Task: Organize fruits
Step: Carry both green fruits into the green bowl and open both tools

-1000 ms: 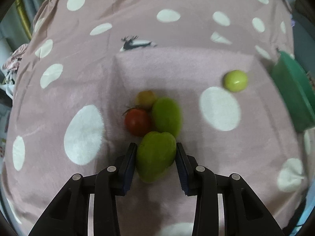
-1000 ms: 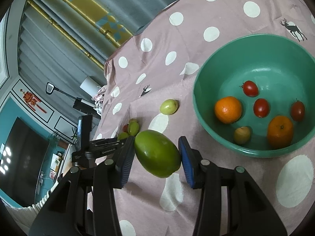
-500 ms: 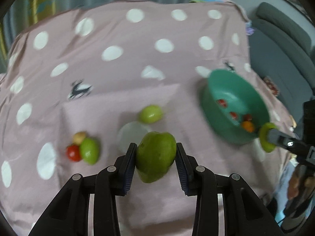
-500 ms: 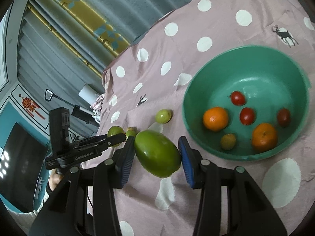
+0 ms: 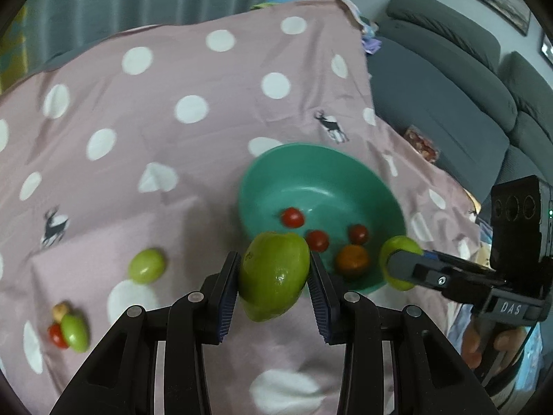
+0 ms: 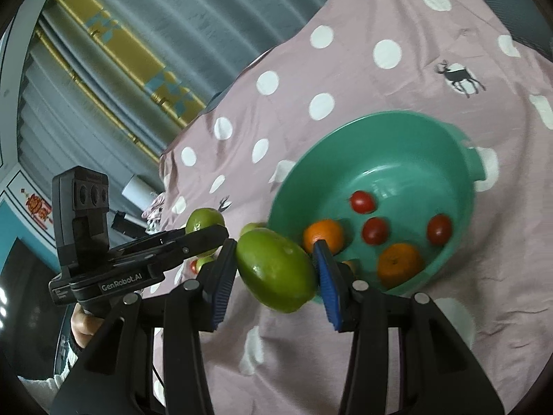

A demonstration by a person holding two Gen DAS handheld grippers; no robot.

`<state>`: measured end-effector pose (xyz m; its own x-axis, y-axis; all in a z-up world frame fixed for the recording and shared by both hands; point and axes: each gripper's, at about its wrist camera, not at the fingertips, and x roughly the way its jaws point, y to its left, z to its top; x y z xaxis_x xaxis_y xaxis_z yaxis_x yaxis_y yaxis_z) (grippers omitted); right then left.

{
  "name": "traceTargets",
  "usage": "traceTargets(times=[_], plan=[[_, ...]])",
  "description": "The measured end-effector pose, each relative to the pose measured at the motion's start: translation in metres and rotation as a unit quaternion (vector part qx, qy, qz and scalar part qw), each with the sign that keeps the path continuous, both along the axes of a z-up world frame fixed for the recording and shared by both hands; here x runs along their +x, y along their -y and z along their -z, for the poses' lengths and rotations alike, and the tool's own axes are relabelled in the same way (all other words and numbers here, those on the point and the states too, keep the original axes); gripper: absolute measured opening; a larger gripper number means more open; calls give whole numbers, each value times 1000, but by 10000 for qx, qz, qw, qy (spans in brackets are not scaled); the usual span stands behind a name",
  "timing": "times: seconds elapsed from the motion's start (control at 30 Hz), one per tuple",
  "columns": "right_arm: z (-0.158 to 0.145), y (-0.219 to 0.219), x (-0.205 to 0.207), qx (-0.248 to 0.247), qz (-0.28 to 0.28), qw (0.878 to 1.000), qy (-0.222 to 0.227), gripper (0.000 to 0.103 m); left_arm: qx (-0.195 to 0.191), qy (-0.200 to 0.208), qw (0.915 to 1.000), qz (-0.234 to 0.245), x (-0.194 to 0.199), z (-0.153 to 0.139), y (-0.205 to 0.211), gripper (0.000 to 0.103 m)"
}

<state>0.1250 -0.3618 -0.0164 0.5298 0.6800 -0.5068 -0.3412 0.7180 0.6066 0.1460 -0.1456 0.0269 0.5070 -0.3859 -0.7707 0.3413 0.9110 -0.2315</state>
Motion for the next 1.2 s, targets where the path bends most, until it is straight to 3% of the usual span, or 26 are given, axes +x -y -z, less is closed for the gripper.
traceTargets(times=[0.3, 0.83, 1.2], plan=[[6, 19, 11, -264, 334, 9991, -40, 45, 89, -75, 9995, 311, 17, 8, 41, 39], [19, 21, 29, -749, 455, 9961, -134, 45, 379, -303, 9979, 425, 34, 34, 62, 39], [17, 9, 39, -1517, 520, 9870, -64, 45, 730, -289, 9959, 446, 38, 43, 71, 39]])
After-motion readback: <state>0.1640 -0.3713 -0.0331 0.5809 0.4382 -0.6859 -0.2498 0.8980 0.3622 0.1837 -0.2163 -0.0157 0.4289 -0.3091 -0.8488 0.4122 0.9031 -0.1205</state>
